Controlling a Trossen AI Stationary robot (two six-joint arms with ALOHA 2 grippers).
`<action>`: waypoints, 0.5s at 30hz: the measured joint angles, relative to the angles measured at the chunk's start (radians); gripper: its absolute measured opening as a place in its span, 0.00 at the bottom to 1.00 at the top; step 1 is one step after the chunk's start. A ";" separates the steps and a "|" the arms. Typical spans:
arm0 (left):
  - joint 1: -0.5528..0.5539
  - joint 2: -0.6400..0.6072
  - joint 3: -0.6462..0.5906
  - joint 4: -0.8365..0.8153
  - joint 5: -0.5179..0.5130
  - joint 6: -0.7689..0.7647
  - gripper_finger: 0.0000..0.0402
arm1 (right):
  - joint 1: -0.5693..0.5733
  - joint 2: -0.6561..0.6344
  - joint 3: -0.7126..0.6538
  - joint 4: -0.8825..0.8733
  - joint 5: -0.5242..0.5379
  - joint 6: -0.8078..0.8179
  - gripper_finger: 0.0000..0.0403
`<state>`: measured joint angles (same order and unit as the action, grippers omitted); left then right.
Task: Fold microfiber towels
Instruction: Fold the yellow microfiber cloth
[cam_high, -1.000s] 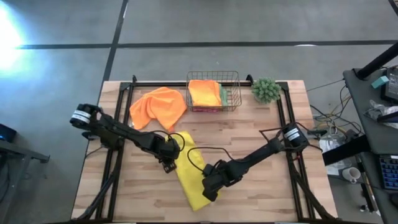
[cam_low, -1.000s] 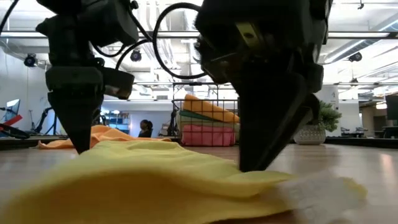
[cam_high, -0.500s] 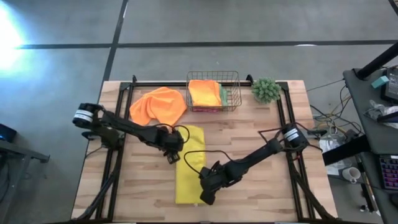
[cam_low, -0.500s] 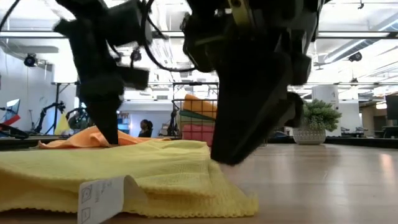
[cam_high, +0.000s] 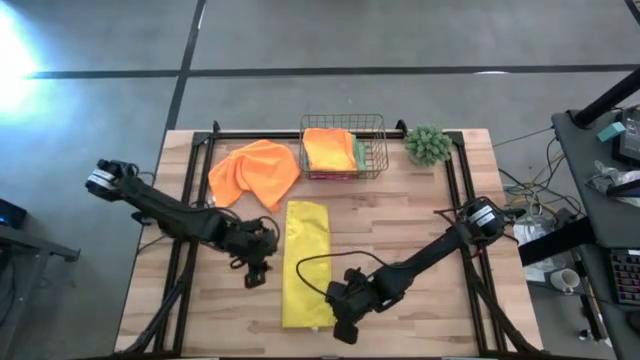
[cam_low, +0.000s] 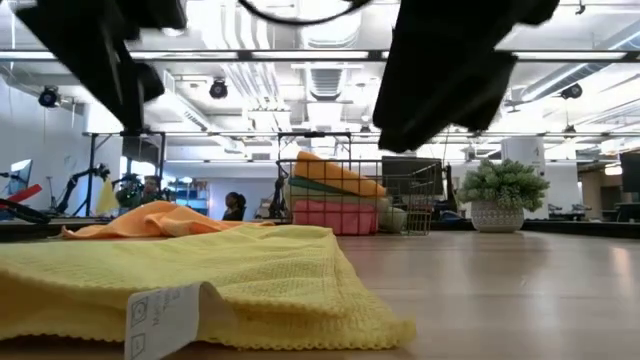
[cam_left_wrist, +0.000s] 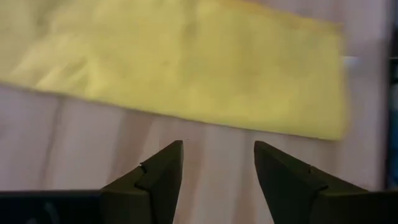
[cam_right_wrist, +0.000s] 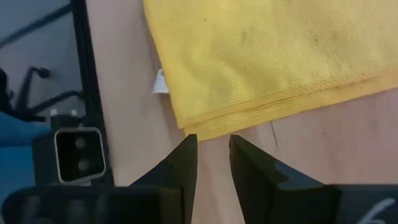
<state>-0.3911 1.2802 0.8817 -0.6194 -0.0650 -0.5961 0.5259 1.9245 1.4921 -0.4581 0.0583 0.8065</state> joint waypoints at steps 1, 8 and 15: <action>-0.018 -0.010 0.015 -0.007 0.002 0.000 0.45 | 0.004 0.000 0.015 -0.023 0.013 -0.018 0.21; -0.085 -0.004 0.205 -0.143 0.000 0.001 0.45 | 0.020 0.000 0.170 -0.245 0.124 -0.172 0.21; -0.152 0.090 0.410 -0.380 -0.005 -0.023 0.45 | 0.046 0.002 0.310 -0.439 0.222 -0.308 0.21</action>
<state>-0.5436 1.3698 1.2916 -0.9998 -0.0702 -0.6191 0.5721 1.9263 1.8019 -0.8971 0.2803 0.4984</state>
